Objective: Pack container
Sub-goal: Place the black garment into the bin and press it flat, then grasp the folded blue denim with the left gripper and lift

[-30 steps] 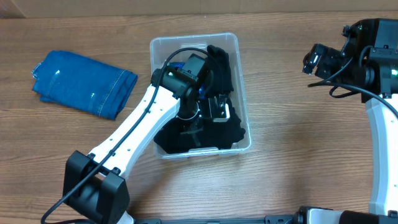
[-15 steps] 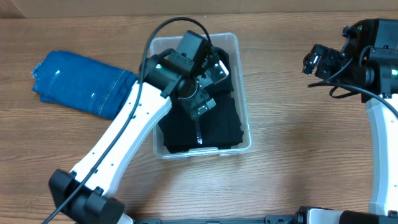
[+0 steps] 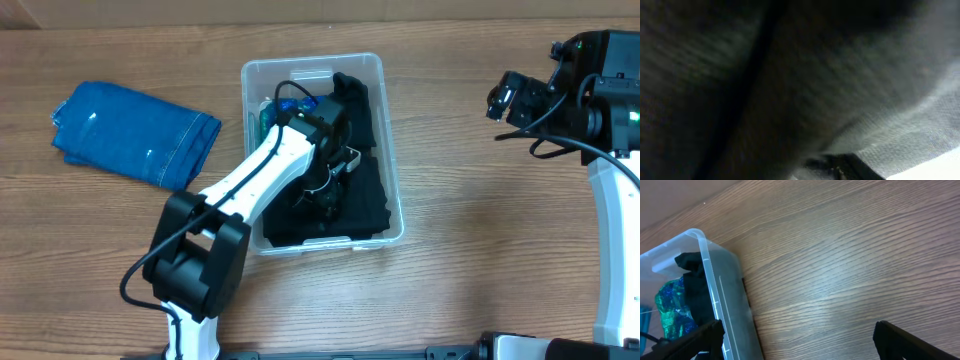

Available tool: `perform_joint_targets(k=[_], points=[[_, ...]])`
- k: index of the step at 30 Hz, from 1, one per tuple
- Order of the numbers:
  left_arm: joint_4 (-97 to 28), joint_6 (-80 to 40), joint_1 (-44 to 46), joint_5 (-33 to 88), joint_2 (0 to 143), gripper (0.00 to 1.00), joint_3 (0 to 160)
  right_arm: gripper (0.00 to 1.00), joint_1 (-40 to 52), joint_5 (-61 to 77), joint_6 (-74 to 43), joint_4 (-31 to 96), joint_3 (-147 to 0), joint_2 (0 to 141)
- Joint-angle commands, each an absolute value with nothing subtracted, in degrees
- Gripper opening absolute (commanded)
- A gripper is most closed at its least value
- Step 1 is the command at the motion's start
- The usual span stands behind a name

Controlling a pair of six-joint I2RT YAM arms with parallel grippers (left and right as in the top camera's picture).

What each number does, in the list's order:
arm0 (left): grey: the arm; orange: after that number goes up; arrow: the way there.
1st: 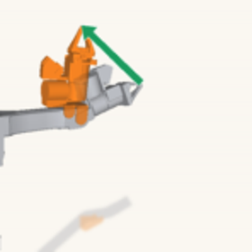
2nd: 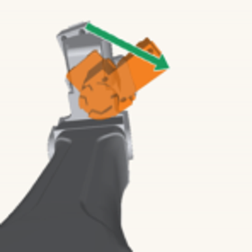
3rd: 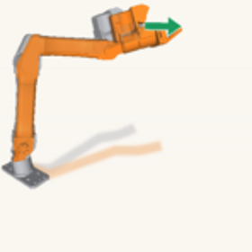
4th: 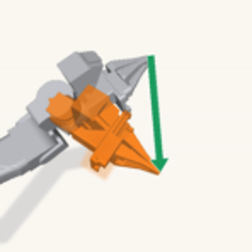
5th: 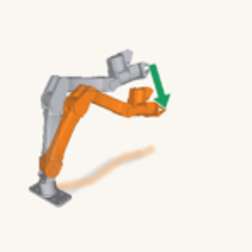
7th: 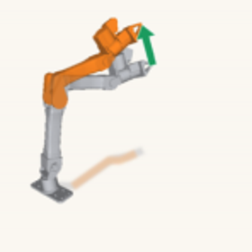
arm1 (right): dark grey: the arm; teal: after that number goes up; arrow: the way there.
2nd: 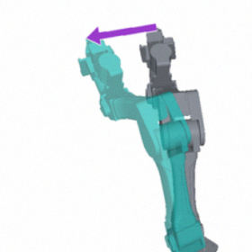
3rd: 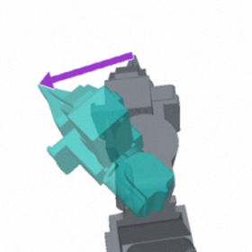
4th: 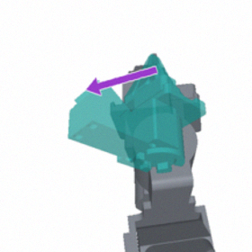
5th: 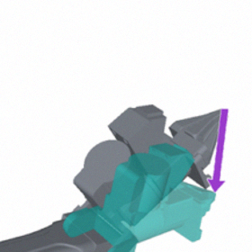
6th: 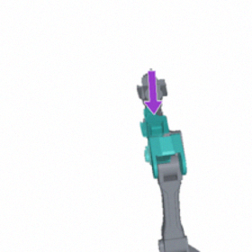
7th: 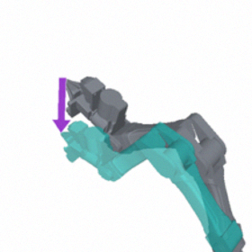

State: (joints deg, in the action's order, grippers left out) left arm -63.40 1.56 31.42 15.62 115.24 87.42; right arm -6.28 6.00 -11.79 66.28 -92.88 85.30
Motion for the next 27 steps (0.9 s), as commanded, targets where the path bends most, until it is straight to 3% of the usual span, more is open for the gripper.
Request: perform_joint_targets(k=[1,4,6,7,8,13,18,27], points=[[-63.9,1.3,31.4,13.7,117.5,0.52,89.7,1.0,-6.2,6.1,-11.8,66.2,-92.9,84.9],[-69.2,1.3,31.4,9.3,114.8,0.63,97.2,1.0,-6.2,6.1,-11.8,66.2,-92.9,84.9],[-72.5,1.3,31.4,6.5,111.2,0.8,102.2,1.0,-6.2,6.1,-11.8,66.3,-92.9,84.9],[-73.1,1.3,31.4,5.3,109.5,0.97,103.7,1.0,-6.2,6.1,-11.8,66.3,-92.9,84.9],[-73.3,1.2,31.3,4.4,107.3,1.0,105.0,1.0,-6.2,6.1,-11.8,66.3,-92.9,84.9],[-73.6,-8.2,24.2,-0.6,97.9,1.0,105.8,1.0,-6.2,6.1,-11.8,66.2,-92.9,84.9],[-76.1,-19.0,7.0,0.2,97.1,1.0,105.8,1.0,-6.2,6.1,-11.8,66.3,-92.9,84.9],[-69.0,-22.5,-21.1,11.0,97.4,1.0,99.9,1.0,-6.2,6.1,-11.8,66.2,-92.9,84.9]])
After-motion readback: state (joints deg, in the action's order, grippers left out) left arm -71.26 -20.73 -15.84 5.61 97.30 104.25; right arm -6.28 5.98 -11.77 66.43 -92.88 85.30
